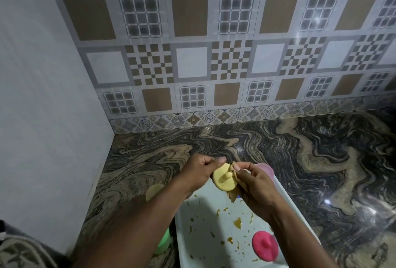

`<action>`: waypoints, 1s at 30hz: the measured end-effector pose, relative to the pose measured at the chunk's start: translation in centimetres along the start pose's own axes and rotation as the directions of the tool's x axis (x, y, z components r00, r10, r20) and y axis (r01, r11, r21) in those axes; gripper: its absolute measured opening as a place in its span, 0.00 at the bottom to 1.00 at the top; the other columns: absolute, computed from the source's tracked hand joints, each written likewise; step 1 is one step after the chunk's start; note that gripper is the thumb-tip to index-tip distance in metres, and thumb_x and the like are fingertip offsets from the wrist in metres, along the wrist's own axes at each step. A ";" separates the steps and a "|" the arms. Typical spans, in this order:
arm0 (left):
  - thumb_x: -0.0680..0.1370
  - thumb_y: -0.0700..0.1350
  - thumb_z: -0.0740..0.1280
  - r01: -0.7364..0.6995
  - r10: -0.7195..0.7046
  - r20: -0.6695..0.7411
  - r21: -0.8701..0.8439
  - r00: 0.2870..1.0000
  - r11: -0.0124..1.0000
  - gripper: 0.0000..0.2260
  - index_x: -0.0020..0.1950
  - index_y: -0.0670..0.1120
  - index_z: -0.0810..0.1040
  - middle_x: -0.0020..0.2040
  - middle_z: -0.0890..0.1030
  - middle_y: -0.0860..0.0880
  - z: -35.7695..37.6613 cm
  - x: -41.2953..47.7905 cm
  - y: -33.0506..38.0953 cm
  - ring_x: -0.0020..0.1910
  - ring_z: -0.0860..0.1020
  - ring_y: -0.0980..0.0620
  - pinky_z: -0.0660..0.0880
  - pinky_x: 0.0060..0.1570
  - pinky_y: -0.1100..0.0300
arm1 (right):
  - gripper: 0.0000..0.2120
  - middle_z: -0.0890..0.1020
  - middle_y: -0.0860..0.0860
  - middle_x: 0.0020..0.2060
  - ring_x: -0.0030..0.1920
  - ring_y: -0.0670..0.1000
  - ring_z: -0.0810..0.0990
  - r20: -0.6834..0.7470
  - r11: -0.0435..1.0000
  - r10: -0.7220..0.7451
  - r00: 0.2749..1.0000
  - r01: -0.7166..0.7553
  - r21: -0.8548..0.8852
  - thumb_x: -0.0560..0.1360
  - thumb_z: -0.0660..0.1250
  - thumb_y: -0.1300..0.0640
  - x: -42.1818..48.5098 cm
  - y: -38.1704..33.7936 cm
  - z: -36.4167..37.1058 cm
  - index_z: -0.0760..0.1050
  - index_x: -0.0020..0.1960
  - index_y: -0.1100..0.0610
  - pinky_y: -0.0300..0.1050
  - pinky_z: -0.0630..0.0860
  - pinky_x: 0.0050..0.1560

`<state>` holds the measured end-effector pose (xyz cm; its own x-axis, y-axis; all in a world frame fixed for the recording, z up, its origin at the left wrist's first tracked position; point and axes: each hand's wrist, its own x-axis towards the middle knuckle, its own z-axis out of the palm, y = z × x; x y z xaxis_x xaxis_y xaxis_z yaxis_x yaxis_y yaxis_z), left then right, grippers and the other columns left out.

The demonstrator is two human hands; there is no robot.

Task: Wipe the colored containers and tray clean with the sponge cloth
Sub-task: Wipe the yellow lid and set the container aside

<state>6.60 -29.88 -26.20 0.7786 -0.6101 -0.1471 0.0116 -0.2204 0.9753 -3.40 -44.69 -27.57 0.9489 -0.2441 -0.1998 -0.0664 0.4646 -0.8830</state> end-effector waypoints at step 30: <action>0.84 0.57 0.54 0.205 -0.145 -0.603 0.032 0.784 0.978 0.27 0.44 0.36 0.79 0.40 0.81 0.40 3.0 0.3 2.3 0.36 0.76 0.45 0.67 0.36 0.55 | 0.14 0.79 0.69 0.31 0.25 0.58 0.75 -0.162 0.979 -0.175 0.971 0.154 -0.132 0.77 0.69 0.56 -0.3 0.8 3.4 0.72 0.52 0.67 0.45 0.72 0.25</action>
<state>5.02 -32.83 -24.51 0.9875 0.0127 -0.1573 0.1511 -0.3650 0.9187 -2.67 -41.33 -26.80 0.8832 -0.4563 -0.1086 0.0405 0.3048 -0.9515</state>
